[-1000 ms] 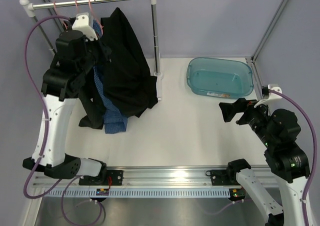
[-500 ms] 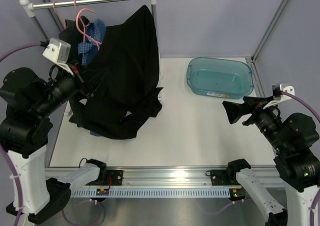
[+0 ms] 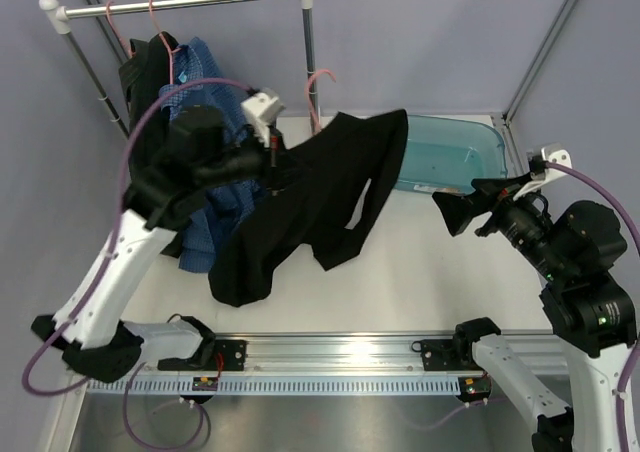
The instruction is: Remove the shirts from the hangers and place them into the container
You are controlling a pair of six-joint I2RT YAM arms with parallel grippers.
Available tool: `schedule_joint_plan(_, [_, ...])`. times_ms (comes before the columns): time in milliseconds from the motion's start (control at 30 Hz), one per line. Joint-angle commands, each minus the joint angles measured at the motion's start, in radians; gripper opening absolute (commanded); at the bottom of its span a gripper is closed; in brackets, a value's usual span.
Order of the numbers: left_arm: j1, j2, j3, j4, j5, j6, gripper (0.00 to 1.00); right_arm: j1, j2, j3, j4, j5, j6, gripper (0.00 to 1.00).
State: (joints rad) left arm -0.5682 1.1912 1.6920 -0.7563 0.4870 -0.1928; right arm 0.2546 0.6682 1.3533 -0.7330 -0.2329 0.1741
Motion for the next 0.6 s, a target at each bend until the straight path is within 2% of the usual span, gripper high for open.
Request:
schedule_joint_plan(0, [-0.087, 0.06, -0.067, 0.223, -0.054, -0.029, 0.0, 0.009, 0.031, -0.01, 0.078, -0.097, -0.03, 0.99])
schedule_joint_plan(100, [-0.117, 0.114, -0.084, 0.268, -0.071, -0.048, 0.0, 0.009, 0.068, -0.005, 0.119, -0.132, -0.012, 0.98])
schedule_joint_plan(300, [-0.229, 0.249, -0.017, 0.279, -0.128, -0.028, 0.0, 0.012, 0.155, 0.02, 0.185, -0.175, 0.021, 0.88])
schedule_joint_plan(567, [-0.266, 0.327, 0.041, 0.275, -0.107, -0.025, 0.0, 0.078, 0.267, 0.049, 0.274, -0.157, 0.044, 0.84])
